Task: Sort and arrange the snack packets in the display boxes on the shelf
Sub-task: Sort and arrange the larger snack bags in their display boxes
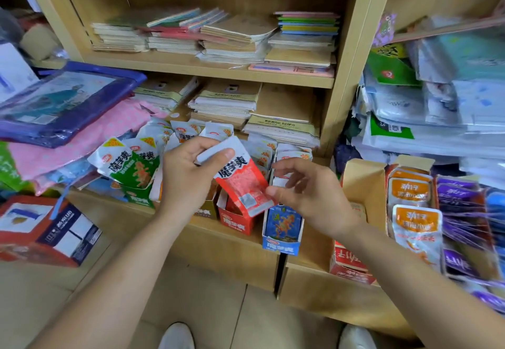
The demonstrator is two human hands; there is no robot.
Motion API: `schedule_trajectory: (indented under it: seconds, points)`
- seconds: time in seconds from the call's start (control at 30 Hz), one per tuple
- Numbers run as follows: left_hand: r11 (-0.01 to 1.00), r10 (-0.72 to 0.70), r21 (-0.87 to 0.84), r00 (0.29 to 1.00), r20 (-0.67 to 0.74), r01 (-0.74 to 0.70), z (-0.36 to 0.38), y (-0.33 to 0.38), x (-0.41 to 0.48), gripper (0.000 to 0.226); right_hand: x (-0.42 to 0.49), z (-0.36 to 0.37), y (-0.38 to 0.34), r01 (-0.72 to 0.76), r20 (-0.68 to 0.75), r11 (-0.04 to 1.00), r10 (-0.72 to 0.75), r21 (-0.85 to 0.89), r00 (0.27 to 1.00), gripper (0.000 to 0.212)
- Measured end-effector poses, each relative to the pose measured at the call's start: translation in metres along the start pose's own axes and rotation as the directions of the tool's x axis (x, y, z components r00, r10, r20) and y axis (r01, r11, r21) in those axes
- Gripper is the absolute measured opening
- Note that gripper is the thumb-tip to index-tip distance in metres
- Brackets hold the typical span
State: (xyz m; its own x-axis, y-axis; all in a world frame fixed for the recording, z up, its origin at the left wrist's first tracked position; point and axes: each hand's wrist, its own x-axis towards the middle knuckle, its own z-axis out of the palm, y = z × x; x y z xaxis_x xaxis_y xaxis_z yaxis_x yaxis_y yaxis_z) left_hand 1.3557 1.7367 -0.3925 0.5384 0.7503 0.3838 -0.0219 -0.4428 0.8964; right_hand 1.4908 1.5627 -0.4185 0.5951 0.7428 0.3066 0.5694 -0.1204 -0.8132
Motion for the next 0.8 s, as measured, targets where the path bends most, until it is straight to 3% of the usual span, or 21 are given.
schedule_trajectory:
  seconds: [0.07,0.17,0.23,0.37,0.43,0.5,0.67,0.73,0.8]
  points:
    - [0.999,0.031,0.008,0.997,0.068,-0.032,0.005,0.001,-0.003,0.013,0.006,0.007,-0.003,0.013,0.039,0.999,-0.015,0.038,0.999,0.039]
    - [0.999,0.048,0.010,0.991,0.127,-0.050,0.007,0.001,-0.006,0.013,0.012,0.014,-0.006,0.038,0.073,0.997,-0.043,0.071,0.996,0.013]
    - [1.000,0.019,0.010,0.989,0.145,-0.020,0.003,-0.003,-0.005,0.011,0.015,0.018,-0.006,0.033,0.074,0.997,-0.037,0.064,0.997,0.007]
    - [0.993,-0.115,-0.009,0.993,-0.032,0.115,-0.007,-0.013,-0.001,0.010,0.014,0.026,-0.010,0.065,-0.073,0.997,-0.069,-0.044,0.995,0.031]
    - [0.956,-0.269,-0.142,0.960,-0.073,0.257,-0.011,-0.008,0.001,0.020,0.010,0.033,-0.018,0.108,-0.019,0.993,-0.109,-0.042,0.994,0.043]
    - [0.876,-0.409,-0.278,0.912,0.005,0.395,-0.013,-0.001,0.000,0.028,0.006,0.041,-0.024,0.130,0.072,0.985,-0.123,-0.110,0.990,0.054]
    - [0.706,-0.511,-0.434,0.827,0.234,0.560,-0.022,0.005,-0.001,0.019,0.011,0.046,-0.022,0.228,0.001,0.939,-0.236,-0.256,0.972,0.016]
    - [0.683,-0.503,-0.462,0.822,0.265,0.566,-0.027,0.002,0.002,0.024,0.014,0.043,-0.020,0.187,-0.039,0.959,-0.199,-0.212,0.979,0.010]
    - [0.722,-0.495,-0.429,0.839,0.227,0.543,-0.032,-0.004,0.005,0.027,0.018,0.039,-0.019,0.078,-0.096,0.995,-0.084,-0.067,0.992,0.006]
